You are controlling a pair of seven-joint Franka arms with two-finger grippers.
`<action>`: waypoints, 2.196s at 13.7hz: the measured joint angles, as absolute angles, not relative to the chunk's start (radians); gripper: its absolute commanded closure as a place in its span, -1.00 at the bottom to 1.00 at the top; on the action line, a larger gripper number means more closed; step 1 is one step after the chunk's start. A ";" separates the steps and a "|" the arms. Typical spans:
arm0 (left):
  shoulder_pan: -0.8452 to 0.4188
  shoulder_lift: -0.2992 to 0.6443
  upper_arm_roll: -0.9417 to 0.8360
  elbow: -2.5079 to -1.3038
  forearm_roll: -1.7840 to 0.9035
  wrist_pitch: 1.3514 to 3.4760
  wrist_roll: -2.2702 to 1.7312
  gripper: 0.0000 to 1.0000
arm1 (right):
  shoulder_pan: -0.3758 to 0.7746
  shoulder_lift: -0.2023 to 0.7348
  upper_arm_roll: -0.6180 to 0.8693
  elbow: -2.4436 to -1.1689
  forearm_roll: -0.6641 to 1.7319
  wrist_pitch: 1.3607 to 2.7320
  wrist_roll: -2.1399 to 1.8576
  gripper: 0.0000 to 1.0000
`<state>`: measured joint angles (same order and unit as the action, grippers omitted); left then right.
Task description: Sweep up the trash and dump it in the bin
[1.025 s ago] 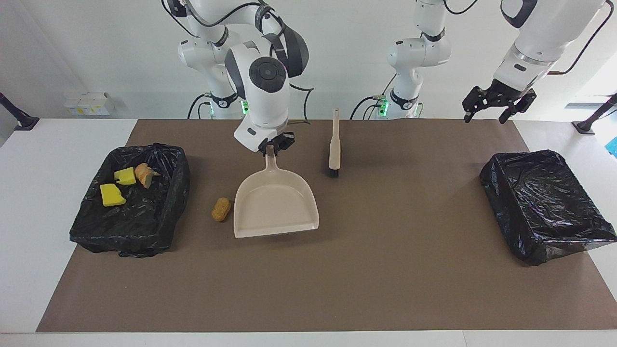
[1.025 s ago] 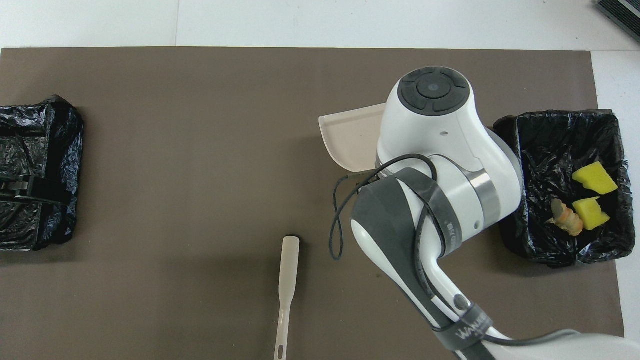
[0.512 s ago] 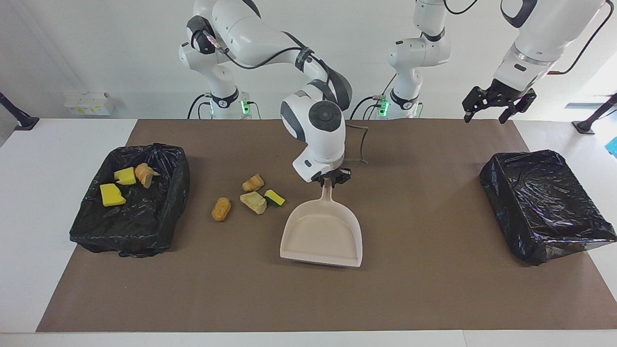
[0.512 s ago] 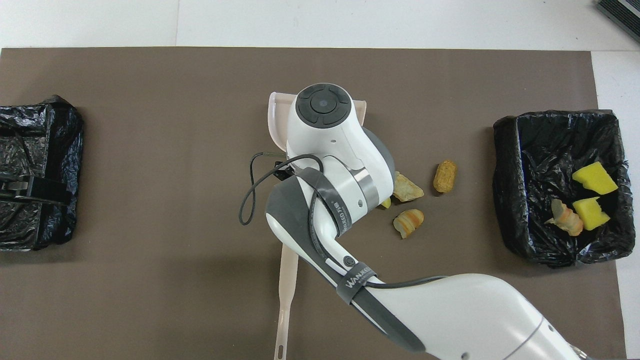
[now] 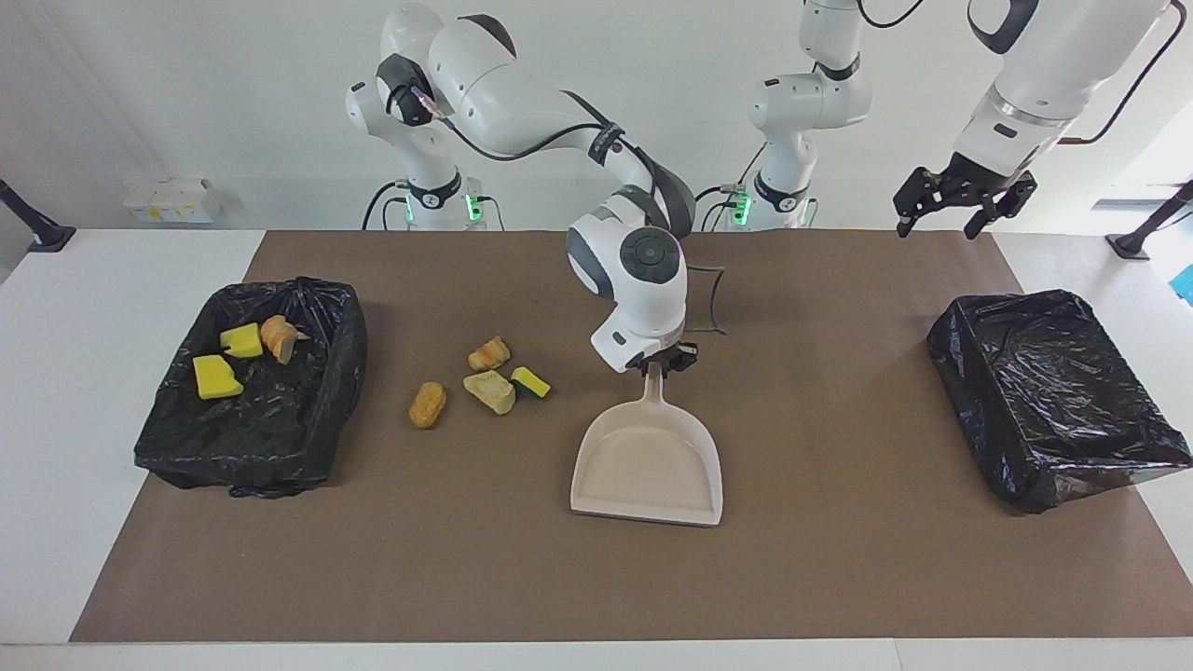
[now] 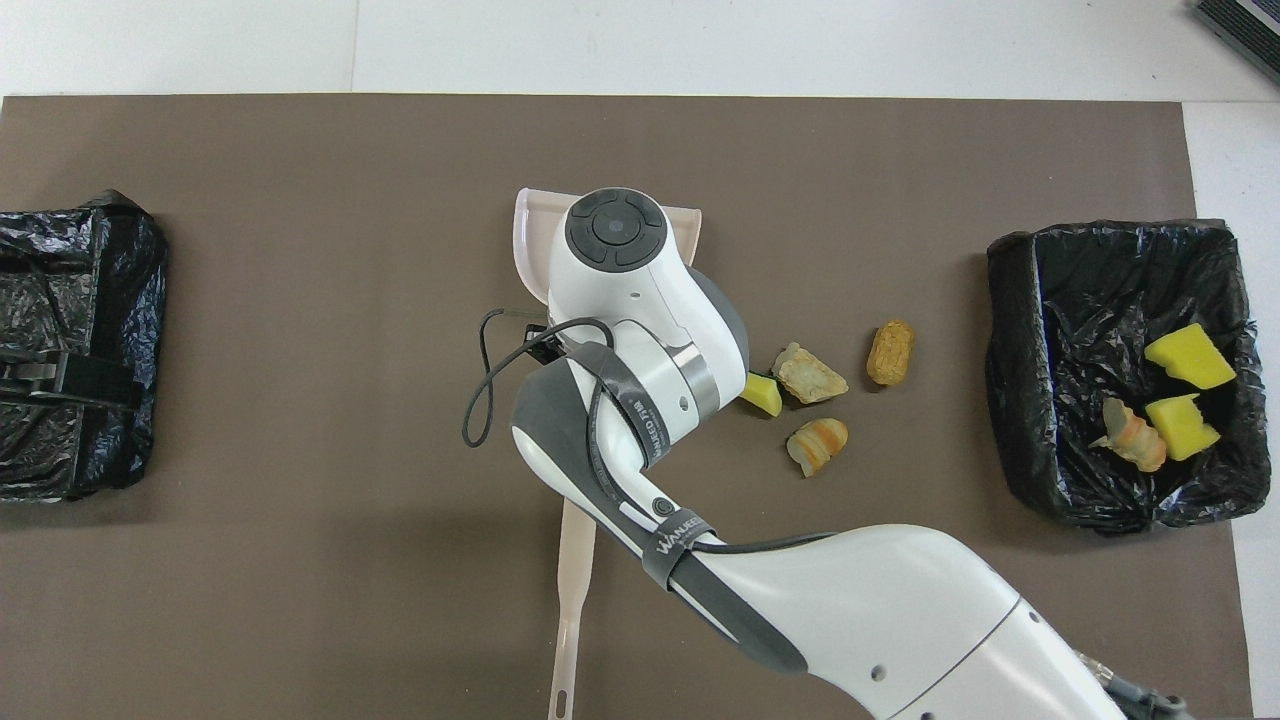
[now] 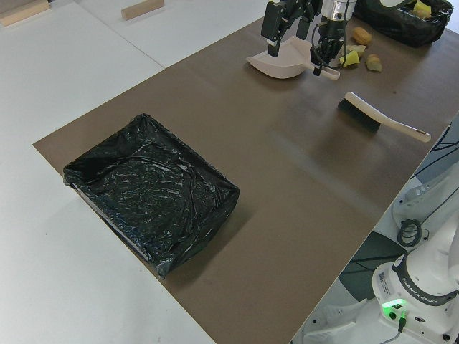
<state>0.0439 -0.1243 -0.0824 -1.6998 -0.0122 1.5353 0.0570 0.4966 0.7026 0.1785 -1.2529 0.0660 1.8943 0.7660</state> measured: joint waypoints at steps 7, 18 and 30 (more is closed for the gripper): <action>0.039 -0.124 -0.096 -1.700 -0.021 1.555 0.067 -1.00 | 0.490 0.625 0.182 -1.255 0.071 1.856 0.721 -1.00; -0.128 0.178 -0.124 -1.590 -0.079 1.858 -0.011 -1.00 | 0.580 0.108 0.192 -1.847 0.263 1.828 0.726 -1.00; -0.416 0.419 -0.127 -1.557 -0.063 2.072 -0.130 -1.00 | 0.789 0.111 0.193 -2.219 0.335 2.318 0.893 -0.15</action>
<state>-0.4156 0.4187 -0.1266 -1.5574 -0.0628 2.0718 -0.1302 0.7887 0.1105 0.1934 -2.2187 0.3345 2.3182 0.8929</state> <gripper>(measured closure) 0.000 0.044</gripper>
